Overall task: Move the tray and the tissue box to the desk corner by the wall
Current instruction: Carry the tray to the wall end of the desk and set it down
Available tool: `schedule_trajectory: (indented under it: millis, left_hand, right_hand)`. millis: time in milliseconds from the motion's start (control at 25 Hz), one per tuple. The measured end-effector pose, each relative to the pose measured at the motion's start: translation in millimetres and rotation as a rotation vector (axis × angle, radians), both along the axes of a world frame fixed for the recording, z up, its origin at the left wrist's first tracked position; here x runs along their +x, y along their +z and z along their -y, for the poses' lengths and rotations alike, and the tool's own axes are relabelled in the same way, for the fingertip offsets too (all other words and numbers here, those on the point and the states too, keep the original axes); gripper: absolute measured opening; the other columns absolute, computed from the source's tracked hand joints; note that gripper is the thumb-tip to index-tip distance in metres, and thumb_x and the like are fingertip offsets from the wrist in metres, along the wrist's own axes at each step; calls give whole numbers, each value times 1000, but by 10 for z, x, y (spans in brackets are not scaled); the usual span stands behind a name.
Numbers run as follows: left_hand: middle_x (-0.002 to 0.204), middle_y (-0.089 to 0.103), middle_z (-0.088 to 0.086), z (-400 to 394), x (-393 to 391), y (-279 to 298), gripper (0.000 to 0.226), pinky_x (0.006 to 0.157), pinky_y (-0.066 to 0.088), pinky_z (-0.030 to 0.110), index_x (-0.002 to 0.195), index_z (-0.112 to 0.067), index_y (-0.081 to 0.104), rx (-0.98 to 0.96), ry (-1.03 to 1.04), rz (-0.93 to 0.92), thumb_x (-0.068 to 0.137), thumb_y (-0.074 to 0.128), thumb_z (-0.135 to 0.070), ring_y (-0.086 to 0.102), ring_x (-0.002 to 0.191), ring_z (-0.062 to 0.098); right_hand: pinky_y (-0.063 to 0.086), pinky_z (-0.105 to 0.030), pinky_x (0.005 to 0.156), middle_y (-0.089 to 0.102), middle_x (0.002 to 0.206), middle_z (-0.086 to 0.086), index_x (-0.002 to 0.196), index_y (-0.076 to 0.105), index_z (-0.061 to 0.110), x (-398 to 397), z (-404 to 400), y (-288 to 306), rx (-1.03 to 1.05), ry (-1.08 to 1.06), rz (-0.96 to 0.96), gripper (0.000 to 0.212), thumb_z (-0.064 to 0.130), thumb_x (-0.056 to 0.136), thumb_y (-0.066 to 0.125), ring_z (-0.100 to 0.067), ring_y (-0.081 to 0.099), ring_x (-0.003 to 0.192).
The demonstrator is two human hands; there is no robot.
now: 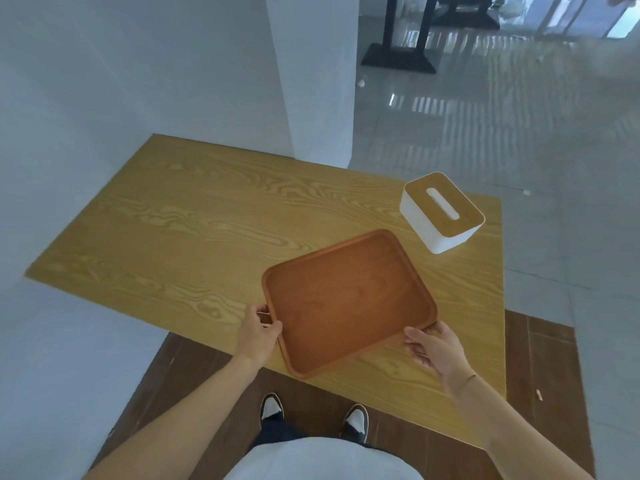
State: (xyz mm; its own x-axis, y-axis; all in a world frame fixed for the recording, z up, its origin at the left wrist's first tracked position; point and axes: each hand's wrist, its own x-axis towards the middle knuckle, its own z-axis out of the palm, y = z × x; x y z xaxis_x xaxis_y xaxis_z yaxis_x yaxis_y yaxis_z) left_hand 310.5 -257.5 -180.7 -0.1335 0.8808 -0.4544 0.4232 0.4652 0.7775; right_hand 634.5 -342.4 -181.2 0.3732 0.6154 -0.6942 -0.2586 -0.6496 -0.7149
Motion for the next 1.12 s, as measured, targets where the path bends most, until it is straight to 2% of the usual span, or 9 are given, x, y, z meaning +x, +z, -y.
schedule_trajectory:
  millis: [240,400,560,800,1000,1120]
  left_hand:
    - [96,65,-1,-72,-757,120,26,77,56,48,104,-26,49,98,103,-15,88,65,-13,67,83,18]
    - [97,66,-1,-149,-1448,169,28,77,55,44,107,-24,50,149,187,-21,88,66,-13,67,81,19]
    - [94,65,-4,-256,-2201,190,28,68,56,36,106,-25,49,190,242,-44,88,67,-14,67,72,13]
    - [93,63,-4,-431,-3172,144,29,72,53,35,107,-23,47,202,247,-55,88,67,-13,66,81,18]
    - [93,62,-5,-723,-3571,106,27,61,44,24,107,-23,48,204,205,-71,89,66,-15,65,77,16]
    - [92,63,-6,-972,-3604,66,26,58,42,21,106,-24,48,189,177,-66,89,65,-15,65,75,12]
  right_hand:
    - [55,-34,62,76,80,-10,101,59,7,-679,-495,123,75,125,40,27,11,84,79,-18,71,65]
    - [58,-38,71,78,87,-11,103,61,11,-1344,-838,217,113,215,84,28,16,83,80,-23,73,77]
    - [56,-37,70,78,89,-11,104,60,12,-2104,-1083,278,138,271,101,29,16,84,80,-24,73,77]
    - [54,-39,69,76,86,-12,107,58,8,-3109,-1399,312,148,297,97,30,12,85,78,-22,70,72]
    - [53,-37,66,77,89,-15,107,58,7,-3480,-1571,278,120,291,120,29,12,86,77,-21,70,71]
    - [54,-36,64,76,86,-13,107,60,6,-3512,-1739,226,109,260,128,28,13,86,77,-22,70,73]
